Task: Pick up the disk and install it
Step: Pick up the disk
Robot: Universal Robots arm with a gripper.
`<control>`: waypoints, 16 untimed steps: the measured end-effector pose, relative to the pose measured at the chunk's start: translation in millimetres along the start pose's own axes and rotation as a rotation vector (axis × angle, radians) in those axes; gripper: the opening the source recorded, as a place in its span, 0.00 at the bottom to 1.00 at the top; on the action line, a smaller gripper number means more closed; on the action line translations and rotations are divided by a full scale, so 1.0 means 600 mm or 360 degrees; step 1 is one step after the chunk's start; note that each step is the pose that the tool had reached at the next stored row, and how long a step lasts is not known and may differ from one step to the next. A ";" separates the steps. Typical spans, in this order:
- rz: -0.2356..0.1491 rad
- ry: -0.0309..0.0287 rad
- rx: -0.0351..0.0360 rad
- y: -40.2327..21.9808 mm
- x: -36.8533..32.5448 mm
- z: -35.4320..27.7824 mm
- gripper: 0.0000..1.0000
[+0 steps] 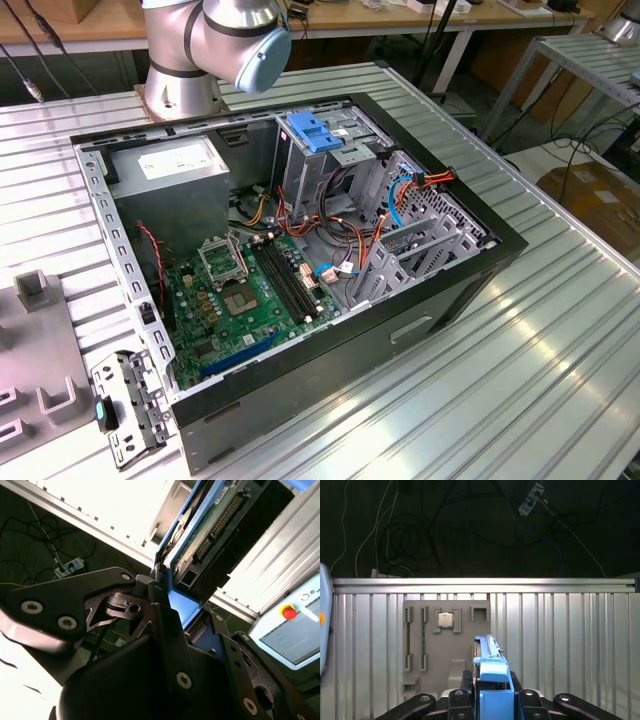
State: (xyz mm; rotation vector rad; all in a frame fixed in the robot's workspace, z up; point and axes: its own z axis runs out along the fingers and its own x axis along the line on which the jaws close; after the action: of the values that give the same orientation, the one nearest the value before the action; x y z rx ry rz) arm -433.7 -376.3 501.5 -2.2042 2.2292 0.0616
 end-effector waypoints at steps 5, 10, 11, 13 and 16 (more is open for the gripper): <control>0.0000 -0.00001 -0.0001 -0.009 0.000 -0.001 0.37; 0.0000 -0.00001 -0.0002 -0.021 0.001 -0.002 0.37; 0.0000 0.00000 -0.0003 -0.025 0.001 -0.002 0.37; 0.0000 0.00000 -0.0004 -0.031 0.001 -0.002 0.37; 0.0000 0.00000 -0.0005 -0.037 0.001 -0.002 0.37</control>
State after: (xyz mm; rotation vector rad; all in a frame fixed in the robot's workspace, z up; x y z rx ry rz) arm -411.6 -377.4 502.1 -2.2055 2.2306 0.0648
